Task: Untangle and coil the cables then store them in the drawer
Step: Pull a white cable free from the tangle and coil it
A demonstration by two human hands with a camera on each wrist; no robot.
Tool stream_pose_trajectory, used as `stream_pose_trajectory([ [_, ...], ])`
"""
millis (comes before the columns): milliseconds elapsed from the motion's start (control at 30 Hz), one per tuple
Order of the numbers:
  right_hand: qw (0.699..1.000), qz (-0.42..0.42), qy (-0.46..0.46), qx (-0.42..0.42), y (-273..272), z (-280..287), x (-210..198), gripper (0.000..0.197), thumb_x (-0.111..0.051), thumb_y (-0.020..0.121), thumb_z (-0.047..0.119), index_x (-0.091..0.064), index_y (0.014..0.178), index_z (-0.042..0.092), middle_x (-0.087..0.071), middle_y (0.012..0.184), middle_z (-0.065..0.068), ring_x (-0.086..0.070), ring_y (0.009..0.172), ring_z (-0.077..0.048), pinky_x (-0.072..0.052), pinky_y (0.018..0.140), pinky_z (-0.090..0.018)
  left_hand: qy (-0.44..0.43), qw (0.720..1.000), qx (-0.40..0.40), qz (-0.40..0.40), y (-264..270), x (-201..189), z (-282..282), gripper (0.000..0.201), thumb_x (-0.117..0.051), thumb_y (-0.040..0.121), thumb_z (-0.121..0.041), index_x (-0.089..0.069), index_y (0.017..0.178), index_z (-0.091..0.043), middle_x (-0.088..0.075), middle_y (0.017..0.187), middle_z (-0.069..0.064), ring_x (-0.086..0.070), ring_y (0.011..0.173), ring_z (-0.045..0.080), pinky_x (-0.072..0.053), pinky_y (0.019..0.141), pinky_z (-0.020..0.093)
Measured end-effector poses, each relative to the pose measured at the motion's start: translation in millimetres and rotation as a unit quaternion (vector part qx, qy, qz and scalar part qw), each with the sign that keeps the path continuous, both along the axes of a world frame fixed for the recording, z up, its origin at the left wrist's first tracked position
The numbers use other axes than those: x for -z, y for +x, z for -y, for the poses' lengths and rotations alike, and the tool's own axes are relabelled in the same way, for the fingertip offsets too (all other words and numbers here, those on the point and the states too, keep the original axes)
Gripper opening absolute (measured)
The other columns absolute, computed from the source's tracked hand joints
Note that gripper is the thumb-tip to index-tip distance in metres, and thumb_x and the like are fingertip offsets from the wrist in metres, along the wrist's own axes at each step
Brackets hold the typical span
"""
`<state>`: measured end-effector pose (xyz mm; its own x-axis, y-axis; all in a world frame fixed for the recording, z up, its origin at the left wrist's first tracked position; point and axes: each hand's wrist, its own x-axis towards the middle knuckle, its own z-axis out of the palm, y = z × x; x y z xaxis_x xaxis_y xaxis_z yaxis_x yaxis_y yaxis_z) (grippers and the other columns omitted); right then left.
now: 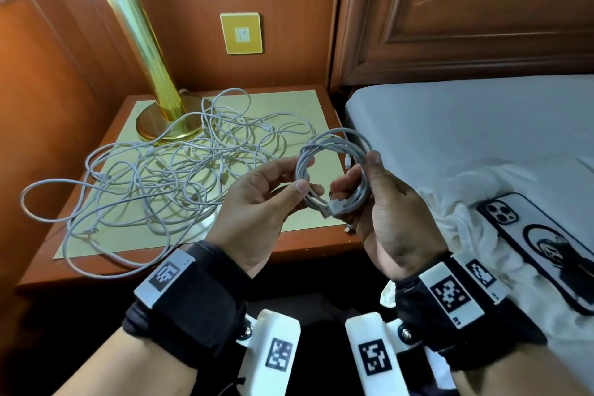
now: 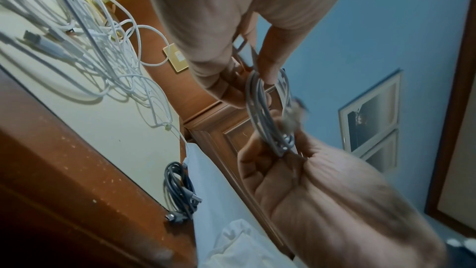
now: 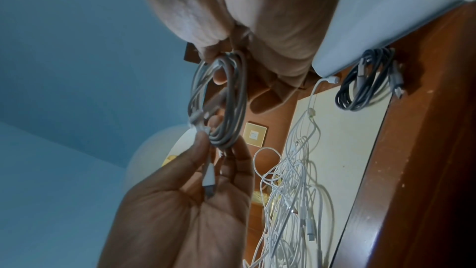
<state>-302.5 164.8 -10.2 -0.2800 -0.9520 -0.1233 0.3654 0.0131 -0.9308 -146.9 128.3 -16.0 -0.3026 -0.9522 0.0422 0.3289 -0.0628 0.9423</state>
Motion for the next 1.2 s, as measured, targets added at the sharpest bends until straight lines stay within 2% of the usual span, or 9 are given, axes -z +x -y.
stream_pose_trajectory([
  [167,0.999,0.011,-0.009,-0.037,0,2,-6,0.037,-0.056,0.087,0.051,-0.058,0.085,0.014,-0.051,0.063,0.001,-0.045,0.053,-0.011,-0.035,0.049,-0.024,-0.017,0.999,-0.024,0.039,0,1,1,0.025,-0.072,0.080,-0.006,-0.070,0.105,-0.007,-0.071,0.092,0.009,-0.071,0.089,0.026,-0.056,0.082,0.033],
  [367,0.989,-0.095,-0.051,-0.101,-2,0,-2,0.040,-0.085,0.067,0.040,-0.064,0.099,0.027,-0.061,0.083,0.009,-0.064,0.080,-0.009,-0.049,0.074,-0.026,0.020,0.999,-0.039,0.001,-1,-5,1,0.024,-0.059,0.091,0.008,-0.065,0.114,0.004,-0.065,0.097,0.022,-0.069,0.085,0.023,-0.058,0.080,0.029],
  [500,0.993,-0.103,-0.020,-0.060,-9,3,5,0.037,-0.082,0.077,0.007,-0.063,0.105,0.022,-0.058,0.096,-0.001,-0.060,0.081,-0.013,-0.049,0.071,-0.028,0.068,0.996,-0.047,-0.024,0,-9,0,0.025,-0.057,0.091,0.010,-0.066,0.113,0.005,-0.071,0.085,0.014,-0.070,0.079,0.022,-0.059,0.073,0.026],
  [667,0.965,-0.240,0.013,-0.101,-13,0,5,0.045,-0.081,0.081,0.024,-0.061,0.121,0.030,-0.070,0.101,-0.004,-0.070,0.089,-0.020,-0.057,0.073,-0.031,0.163,0.982,-0.072,-0.059,5,-7,0,0.028,-0.060,0.090,0.009,-0.064,0.117,0.003,-0.071,0.086,0.014,-0.072,0.079,0.023,-0.061,0.083,0.034],
  [833,0.979,-0.136,0.015,-0.154,-15,-2,-10,0.036,-0.057,0.096,0.015,-0.057,0.129,0.029,-0.077,0.097,-0.004,-0.074,0.085,-0.019,-0.057,0.064,-0.026,0.208,0.973,-0.033,-0.092,7,-12,3,0.023,-0.058,0.089,0.010,-0.078,0.088,-0.001,-0.070,0.090,0.016,-0.072,0.078,0.021,-0.061,0.070,0.027],
  [933,0.987,-0.002,0.038,-0.156,-18,-2,-14,0.026,-0.051,0.098,0.012,-0.069,0.115,0.023,-0.075,0.090,-0.008,-0.069,0.068,-0.017,-0.054,0.057,-0.026,0.182,0.977,0.023,-0.109,4,-15,-2,0.026,-0.052,0.093,0.008,-0.074,0.104,0.001,-0.070,0.086,0.012,-0.072,0.076,0.018,-0.061,0.073,0.025],
  [1033,0.989,0.039,0.063,-0.128,-19,0,-10,0.027,-0.052,0.098,0.011,-0.068,0.121,0.012,-0.070,0.089,-0.017,-0.063,0.059,-0.018,-0.052,0.054,-0.030,0.159,0.980,0.057,-0.107,2,-16,-4,0.032,-0.053,0.090,0.005,-0.068,0.119,0.002,-0.071,0.091,0.013,-0.071,0.081,0.020,-0.061,0.077,0.027],
  [1100,0.991,-0.036,0.083,-0.098,-20,3,-3,0.023,-0.053,0.100,0.010,-0.067,0.117,0.005,-0.070,0.085,-0.015,-0.061,0.056,-0.018,-0.052,0.054,-0.031,0.126,0.990,0.052,-0.039,1,-12,-4,0.031,-0.058,0.090,0.004,-0.070,0.118,-0.003,-0.070,0.095,0.013,-0.069,0.087,0.022,-0.061,0.078,0.029],
  [1200,0.949,-0.300,0.057,-0.081,-23,3,6,0.025,-0.054,0.101,0.015,-0.070,0.117,0.026,-0.075,0.097,0.003,-0.067,0.076,-0.010,-0.053,0.070,-0.025,0.011,0.986,-0.014,0.168,1,5,0,0.032,-0.076,0.084,-0.004,-0.077,0.104,-0.029,-0.075,0.097,0.001,-0.071,0.089,0.023,-0.059,0.080,0.036],
])
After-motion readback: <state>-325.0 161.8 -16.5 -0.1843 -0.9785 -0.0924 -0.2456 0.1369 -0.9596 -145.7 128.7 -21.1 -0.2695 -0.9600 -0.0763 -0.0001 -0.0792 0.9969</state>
